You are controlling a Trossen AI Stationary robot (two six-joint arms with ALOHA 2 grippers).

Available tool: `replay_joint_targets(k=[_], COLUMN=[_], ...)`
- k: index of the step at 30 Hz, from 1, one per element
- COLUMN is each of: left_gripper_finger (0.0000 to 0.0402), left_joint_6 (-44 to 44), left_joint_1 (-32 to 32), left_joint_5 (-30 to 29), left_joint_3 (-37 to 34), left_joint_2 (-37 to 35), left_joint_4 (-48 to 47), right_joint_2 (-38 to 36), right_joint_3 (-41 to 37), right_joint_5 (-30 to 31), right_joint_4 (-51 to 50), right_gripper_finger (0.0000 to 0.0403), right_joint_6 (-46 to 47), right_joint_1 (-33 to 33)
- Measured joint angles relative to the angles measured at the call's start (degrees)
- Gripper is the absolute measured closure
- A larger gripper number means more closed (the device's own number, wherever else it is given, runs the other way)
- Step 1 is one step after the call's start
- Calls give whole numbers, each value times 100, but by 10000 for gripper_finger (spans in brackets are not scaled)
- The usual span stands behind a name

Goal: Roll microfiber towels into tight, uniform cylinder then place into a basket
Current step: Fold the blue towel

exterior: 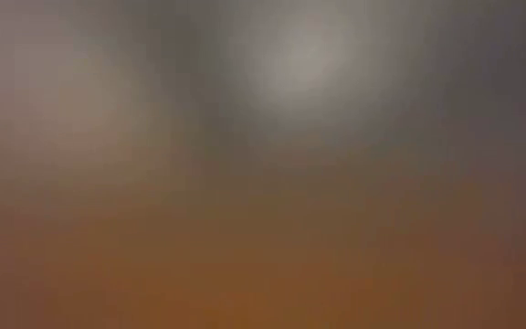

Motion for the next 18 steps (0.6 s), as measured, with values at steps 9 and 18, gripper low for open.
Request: replay_joint_targets(k=[9,18], left_gripper_finger=[319,319], left_joint_6=[-143,-176], left_joint_1=[-1,-1], left_joint_5=[20,30], left_joint_3=[-18,-14], left_joint_2=[-11,41], left_joint_4=[-39,398], right_joint_2=[-2,-2], right_joint_3=[0,0], right_joint_5=[2,4], right_joint_4=[64,211], right_gripper_finger=[393,393], right_joint_6=[0,4], right_joint_1=[-2,-2])
